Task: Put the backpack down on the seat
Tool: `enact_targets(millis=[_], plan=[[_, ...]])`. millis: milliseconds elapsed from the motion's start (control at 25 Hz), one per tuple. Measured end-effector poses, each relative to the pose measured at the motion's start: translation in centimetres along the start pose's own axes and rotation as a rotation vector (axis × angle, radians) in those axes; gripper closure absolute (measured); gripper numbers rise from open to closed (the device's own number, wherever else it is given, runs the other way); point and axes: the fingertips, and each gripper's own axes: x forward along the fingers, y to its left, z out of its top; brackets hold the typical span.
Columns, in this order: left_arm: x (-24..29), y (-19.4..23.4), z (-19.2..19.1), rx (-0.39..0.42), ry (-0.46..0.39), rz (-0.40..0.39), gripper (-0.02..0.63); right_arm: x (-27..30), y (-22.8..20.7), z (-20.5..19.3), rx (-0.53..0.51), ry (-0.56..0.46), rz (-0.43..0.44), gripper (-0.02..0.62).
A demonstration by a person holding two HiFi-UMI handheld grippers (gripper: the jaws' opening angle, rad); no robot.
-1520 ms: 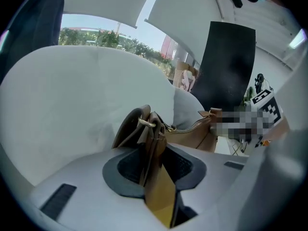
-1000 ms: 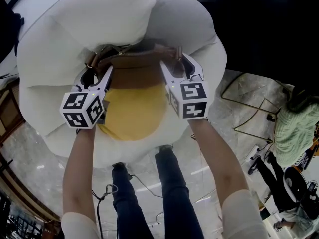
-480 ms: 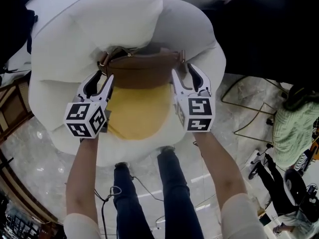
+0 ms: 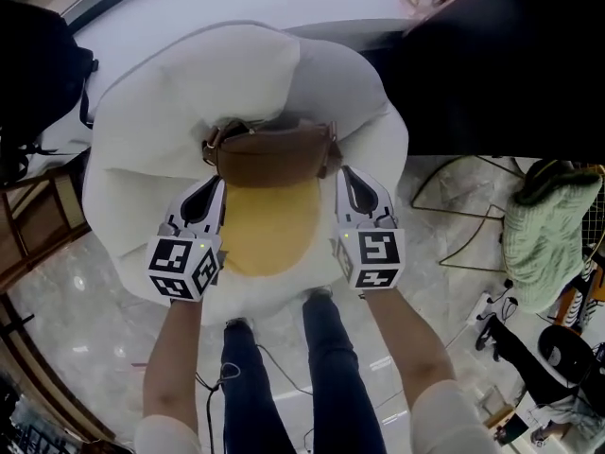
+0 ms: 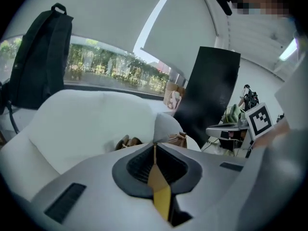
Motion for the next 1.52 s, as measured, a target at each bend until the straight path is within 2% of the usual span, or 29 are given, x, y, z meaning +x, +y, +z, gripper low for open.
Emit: enact_targets(millis=[440,680,880,1000,1200,1360,1520], plan=[[-9.5,-5.3,6.5,0.024,-0.054,-0.044,0.563,-11.2,2.5,7.2,0.024,-0.075,0.012,0.565],[-16.3,-8.8,9.3,-0.030,-0.054,-0.045,0.563,-18.3,3.8,11.1,0.069,-0.095,0.022,0.565],[-20.4,-11.2,13.1,-0.056,-0.085,-0.041,0.563,-22.7,4.9,14.8,0.059,-0.125,0.019,0.565],[-22.6,-12.8,14.8,-0.033,-0.101,-0.039,0.563,-25.3,5.6,16.8,0.045,-0.152,0.019,0.565],[-27.1,-15.5,17.2,-0.036,-0.124,-0.054,0.563,-30.5,6.7,20.8,0.033,-0.199,0.048,0.565],[-31.0,-17.6,20.2,0.039,-0.158,-0.042,0.563,-34.9,7.2,24.1,-0.027,-0.229,0.052,0.565],[-34.6,-19.7,22.8,0.118,-0.202,-0.050,0.563,-38.6,7.1,26.5,-0.025,-0.253,0.042,0.565]])
